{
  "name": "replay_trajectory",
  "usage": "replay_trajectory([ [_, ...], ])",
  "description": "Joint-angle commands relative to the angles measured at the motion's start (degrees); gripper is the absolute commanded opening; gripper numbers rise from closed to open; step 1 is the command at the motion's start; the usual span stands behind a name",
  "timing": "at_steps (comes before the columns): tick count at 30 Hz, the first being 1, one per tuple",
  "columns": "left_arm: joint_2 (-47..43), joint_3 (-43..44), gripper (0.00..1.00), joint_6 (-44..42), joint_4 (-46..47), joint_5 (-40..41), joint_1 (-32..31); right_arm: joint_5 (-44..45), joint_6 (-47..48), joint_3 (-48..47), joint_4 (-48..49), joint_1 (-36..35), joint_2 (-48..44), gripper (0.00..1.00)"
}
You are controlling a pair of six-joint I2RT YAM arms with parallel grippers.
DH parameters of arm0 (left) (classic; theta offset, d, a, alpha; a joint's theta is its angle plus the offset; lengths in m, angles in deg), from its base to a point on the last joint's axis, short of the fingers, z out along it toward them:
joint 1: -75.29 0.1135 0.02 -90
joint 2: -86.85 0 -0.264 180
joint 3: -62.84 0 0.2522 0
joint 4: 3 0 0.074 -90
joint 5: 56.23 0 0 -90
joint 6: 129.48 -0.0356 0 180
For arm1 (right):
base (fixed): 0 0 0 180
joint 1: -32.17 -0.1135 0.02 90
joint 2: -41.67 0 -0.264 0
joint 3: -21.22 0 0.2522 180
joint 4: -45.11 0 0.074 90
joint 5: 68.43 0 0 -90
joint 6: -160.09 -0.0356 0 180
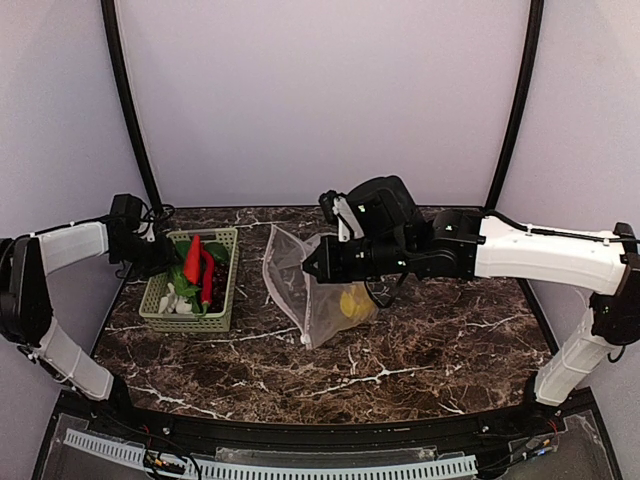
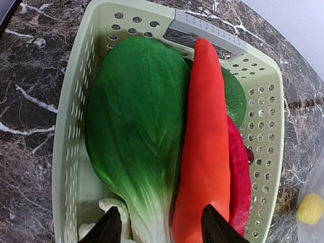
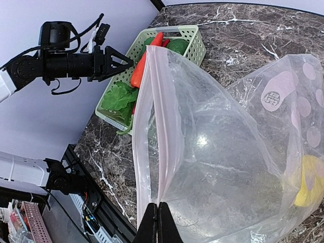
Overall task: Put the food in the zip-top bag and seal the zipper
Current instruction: Pick up the fake vegetable from the bin.
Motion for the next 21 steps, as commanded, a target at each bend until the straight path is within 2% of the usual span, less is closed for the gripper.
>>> replay_trajectory([
  [1, 3.8, 3.6, 0.54, -2.0, 1.5, 1.9, 0.7, -0.8, -0.2, 0.6, 2.3, 0.6, -0.6, 0.0],
  [14, 17.9, 13.7, 0.58, -4.1, 0.4, 2.7, 0.8, -0.7, -0.8, 1.4, 2.6, 1.3, -0.8, 0.0],
  [21, 21.1, 14.8, 0.66, -4.1, 0.7, 1.4, 0.8, -1.3, -0.7, 0.7, 2.6, 1.9, -0.1, 0.0],
])
